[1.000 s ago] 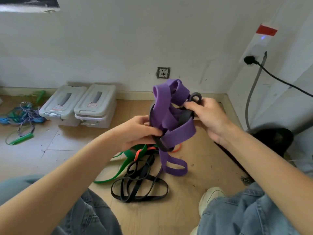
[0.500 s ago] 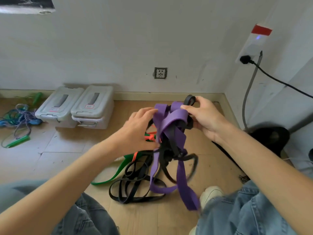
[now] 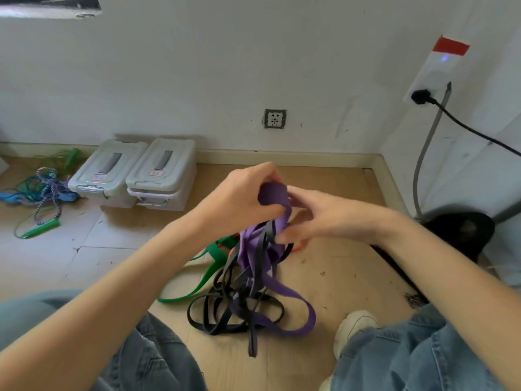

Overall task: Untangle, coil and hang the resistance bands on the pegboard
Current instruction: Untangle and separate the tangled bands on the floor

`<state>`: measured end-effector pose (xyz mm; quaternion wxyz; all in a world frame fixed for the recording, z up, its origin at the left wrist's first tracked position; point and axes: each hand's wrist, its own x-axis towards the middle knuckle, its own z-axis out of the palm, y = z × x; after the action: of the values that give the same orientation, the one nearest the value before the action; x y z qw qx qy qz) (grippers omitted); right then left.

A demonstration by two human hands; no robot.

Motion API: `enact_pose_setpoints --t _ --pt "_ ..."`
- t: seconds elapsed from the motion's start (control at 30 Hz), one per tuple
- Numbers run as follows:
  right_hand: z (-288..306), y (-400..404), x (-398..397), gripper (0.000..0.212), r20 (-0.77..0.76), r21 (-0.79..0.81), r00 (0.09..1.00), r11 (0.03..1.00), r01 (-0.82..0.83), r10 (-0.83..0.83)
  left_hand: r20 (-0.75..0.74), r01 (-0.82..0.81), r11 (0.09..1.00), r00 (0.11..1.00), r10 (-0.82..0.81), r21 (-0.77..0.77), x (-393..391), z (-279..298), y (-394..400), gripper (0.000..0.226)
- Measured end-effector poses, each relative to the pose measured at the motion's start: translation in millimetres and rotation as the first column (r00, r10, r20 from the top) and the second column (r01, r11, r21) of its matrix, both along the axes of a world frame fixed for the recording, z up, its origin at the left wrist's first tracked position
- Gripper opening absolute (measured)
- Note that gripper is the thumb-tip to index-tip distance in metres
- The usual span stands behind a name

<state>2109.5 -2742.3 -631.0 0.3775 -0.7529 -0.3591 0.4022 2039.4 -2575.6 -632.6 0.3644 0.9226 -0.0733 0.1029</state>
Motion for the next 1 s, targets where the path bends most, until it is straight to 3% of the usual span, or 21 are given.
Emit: enact_pose_setpoints --t 0.1,0.17,0.23,0.27,0.33,0.37,0.43,0.5,0.53,0.6,0.7,0.77,0.83,0.87,0.93,1.0 --pt "2 11 -8 0.014 0.061 0.193 0.981 0.966 0.172 -0.187 -0.022 -0.052 0.970 0.999 0.048 -0.238 4 -1 13 0.020" --pt "13 9 -4 0.010 -0.132 0.376 0.946 0.868 0.325 -0.297 -0.162 -0.084 0.983 0.985 0.057 -0.163 -1 -16 22 0.019" --pt "22 6 1 0.016 -0.353 0.509 0.893 0.743 0.434 -0.280 -0.437 0.021 1.000 0.899 -0.023 -0.011 -10 -35 18 0.021" --pt "24 3 2 0.015 -0.387 0.525 0.883 0.723 0.448 -0.266 -0.517 0.085 0.995 0.855 -0.051 0.042 -12 -41 14 0.021" --pt "24 -4 8 0.008 -0.228 0.423 0.928 0.828 0.367 -0.295 -0.526 0.106 0.986 0.850 -0.025 0.126 -9 -35 13 0.014" --pt "22 -10 13 0.011 -0.062 0.282 0.955 0.912 0.297 -0.291 -0.499 0.078 0.980 0.866 0.025 0.184 -6 -25 16 0.010" --pt "16 -22 21 0.023 0.195 -0.094 0.966 0.977 0.194 -0.173 -0.378 -0.018 0.940 0.913 0.155 0.341 -5 2 23 0.028" --pt "8 -26 21 0.044 0.185 -0.342 0.982 0.933 0.108 -0.045 -0.197 -0.120 0.913 0.958 0.210 0.390 -6 25 23 0.038" --pt "3 -24 19 0.056 0.156 -0.352 0.987 0.933 0.078 -0.023 -0.134 -0.142 0.922 0.970 0.202 0.360 -7 33 19 0.037" --pt "-3 -12 10 0.064 0.119 -0.182 0.993 0.982 0.041 -0.020 -0.107 -0.092 0.946 0.986 0.131 0.311 -9 39 4 0.031" --pt "-7 6 -2 0.033 0.100 0.051 0.995 0.999 -0.015 0.010 -0.208 -0.008 0.980 0.977 0.050 0.200 -7 30 -3 0.020" --pt "-2 12 -4 0.014 0.107 0.189 0.991 0.980 0.061 -0.082 -0.232 -0.067 0.997 0.971 0.055 -0.044 -6 25 9 0.016" --pt "8 14 -2 0.016 -0.095 0.410 0.974 0.883 0.228 -0.207 -0.290 -0.082 0.974 0.957 0.017 -0.213 -4 10 24 0.015" --pt "14 14 1 0.014 -0.252 0.508 0.944 0.802 0.315 -0.211 -0.393 -0.049 0.986 0.919 -0.017 -0.158 -6 -1 27 0.012" --pt "20 12 8 0.011 -0.456 0.588 0.870 0.669 0.455 -0.190 -0.665 0.069 0.997 0.744 -0.062 -0.015 -15 -27 18 0.004" --pt "18 6 16 0.011 -0.361 0.517 0.878 0.717 0.468 -0.314 -0.757 0.027 0.993 0.644 -0.107 -0.118 -20 -27 8 0.011"
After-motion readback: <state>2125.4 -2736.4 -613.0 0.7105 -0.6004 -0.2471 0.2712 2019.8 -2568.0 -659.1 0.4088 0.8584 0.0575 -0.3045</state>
